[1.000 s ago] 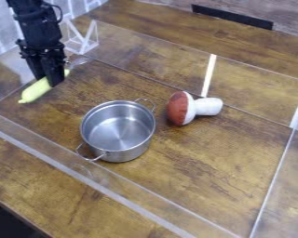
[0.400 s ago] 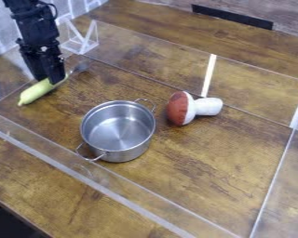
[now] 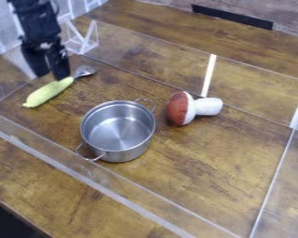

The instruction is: Move the green spoon to the left

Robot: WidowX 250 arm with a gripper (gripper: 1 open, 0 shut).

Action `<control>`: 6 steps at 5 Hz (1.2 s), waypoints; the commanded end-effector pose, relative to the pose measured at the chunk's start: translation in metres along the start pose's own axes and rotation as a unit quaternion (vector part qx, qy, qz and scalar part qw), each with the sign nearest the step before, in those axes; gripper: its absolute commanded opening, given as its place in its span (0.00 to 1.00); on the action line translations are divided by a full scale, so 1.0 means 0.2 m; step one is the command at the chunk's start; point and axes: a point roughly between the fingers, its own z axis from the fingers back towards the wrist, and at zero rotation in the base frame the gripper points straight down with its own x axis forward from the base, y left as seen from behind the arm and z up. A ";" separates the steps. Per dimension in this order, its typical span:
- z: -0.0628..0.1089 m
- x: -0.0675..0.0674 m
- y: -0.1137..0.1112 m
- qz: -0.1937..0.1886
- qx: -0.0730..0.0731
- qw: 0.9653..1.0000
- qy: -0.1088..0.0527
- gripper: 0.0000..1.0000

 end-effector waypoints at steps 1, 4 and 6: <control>0.22 0.17 -0.15 -0.056 0.031 0.997 -0.032 1.00; 0.08 0.24 -0.20 -0.122 0.046 0.991 -0.022 1.00; 0.02 0.30 -0.13 -0.132 0.046 0.990 -0.023 1.00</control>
